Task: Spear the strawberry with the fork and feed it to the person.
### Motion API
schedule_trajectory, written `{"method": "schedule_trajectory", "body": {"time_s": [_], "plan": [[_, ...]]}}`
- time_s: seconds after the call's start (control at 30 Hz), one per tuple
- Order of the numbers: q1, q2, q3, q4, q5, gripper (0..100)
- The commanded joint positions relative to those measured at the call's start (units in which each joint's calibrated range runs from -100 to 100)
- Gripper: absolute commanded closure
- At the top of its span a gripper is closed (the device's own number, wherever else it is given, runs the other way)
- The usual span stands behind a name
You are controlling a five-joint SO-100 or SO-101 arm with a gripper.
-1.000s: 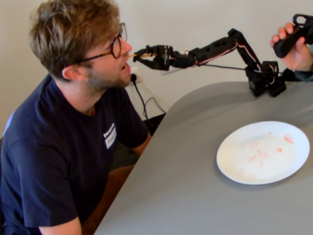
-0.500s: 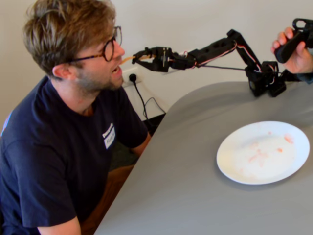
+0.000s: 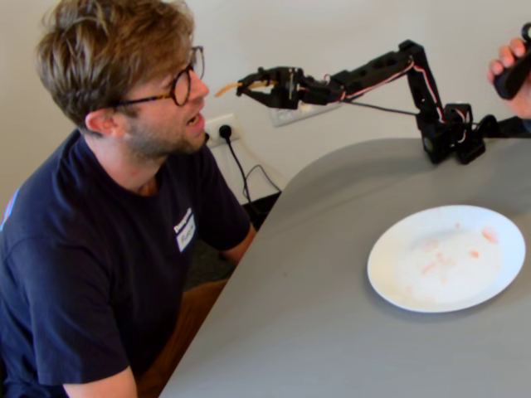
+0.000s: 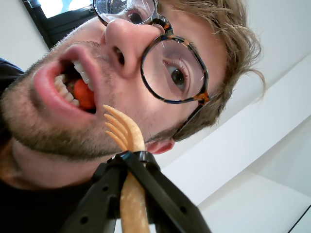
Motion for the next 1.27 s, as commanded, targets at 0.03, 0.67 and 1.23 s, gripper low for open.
{"method": "schedule_trajectory", "body": {"time_s": [0.03,0.67,1.23], "plan": [[-1.1,-11.6,12.2,-0.8,-0.3,99],[-9.6,-102.1,95.9,2.8,0.4,99],[-53.9,-97.4,95.9,52.1,0.4,99]]}}
